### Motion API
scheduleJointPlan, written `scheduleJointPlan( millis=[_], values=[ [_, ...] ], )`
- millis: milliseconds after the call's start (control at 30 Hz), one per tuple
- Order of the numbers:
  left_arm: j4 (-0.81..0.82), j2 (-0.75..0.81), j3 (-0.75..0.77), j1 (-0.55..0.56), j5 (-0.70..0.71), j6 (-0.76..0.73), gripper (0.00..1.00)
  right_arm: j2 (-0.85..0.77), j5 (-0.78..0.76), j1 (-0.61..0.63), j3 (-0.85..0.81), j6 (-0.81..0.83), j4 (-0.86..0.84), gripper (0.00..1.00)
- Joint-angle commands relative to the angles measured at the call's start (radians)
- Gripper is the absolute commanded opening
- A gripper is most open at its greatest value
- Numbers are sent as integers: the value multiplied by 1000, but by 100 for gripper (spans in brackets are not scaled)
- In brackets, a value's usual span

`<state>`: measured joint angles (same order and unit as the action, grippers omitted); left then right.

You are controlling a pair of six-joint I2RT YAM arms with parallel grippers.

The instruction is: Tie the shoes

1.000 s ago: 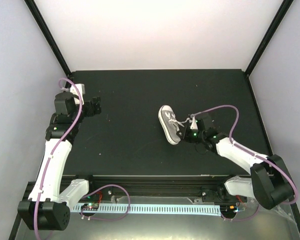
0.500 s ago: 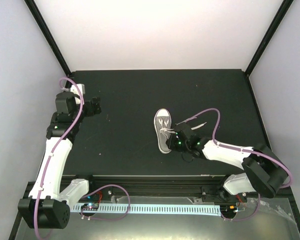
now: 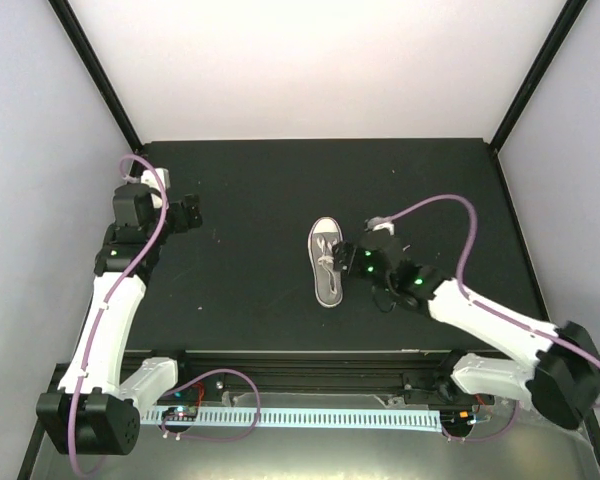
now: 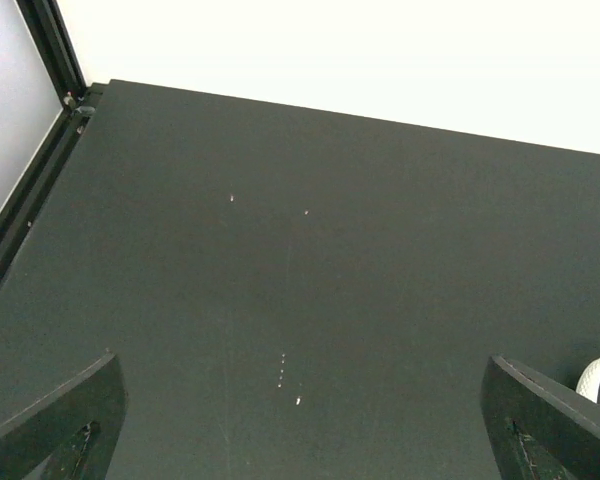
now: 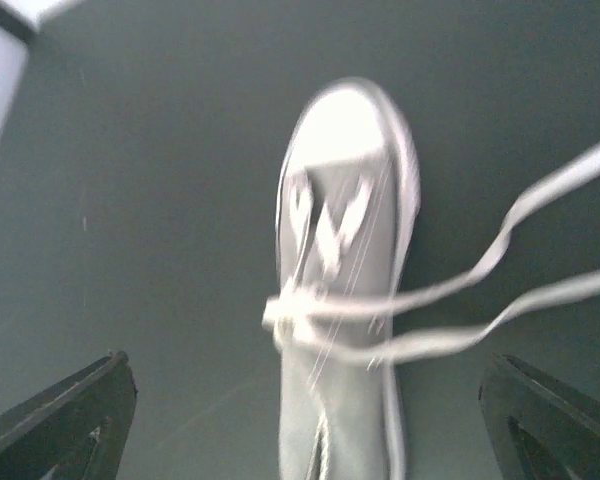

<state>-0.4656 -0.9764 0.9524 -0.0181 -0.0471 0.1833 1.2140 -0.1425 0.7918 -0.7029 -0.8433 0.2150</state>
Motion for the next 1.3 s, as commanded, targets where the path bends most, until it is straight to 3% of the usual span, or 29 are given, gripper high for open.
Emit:
scheduleJointPlan(
  millis=[0,167,333,533,767,1267],
  values=[
    [15,-36,7,-5,19,38,99,-161,-270,-96,-25,162,110,97],
    [-36,-73,72,-3,-13,13,99,-209,-116,-376,26,233,107,98],
    [-23,-59,81,-5,-45,-34,99,-44,104,-520,-18,256,41,94],
    [-41,-31,51,-4,5,-62,99,259,231,-529,-177,255,-13,77],
    [-40,-34,43,-4,23,-74,99,473,157,-526,-297,268,10,70],
    [-48,-65,48,-4,-5,-64,99,623,83,-454,-355,277,49,66]
  ],
)
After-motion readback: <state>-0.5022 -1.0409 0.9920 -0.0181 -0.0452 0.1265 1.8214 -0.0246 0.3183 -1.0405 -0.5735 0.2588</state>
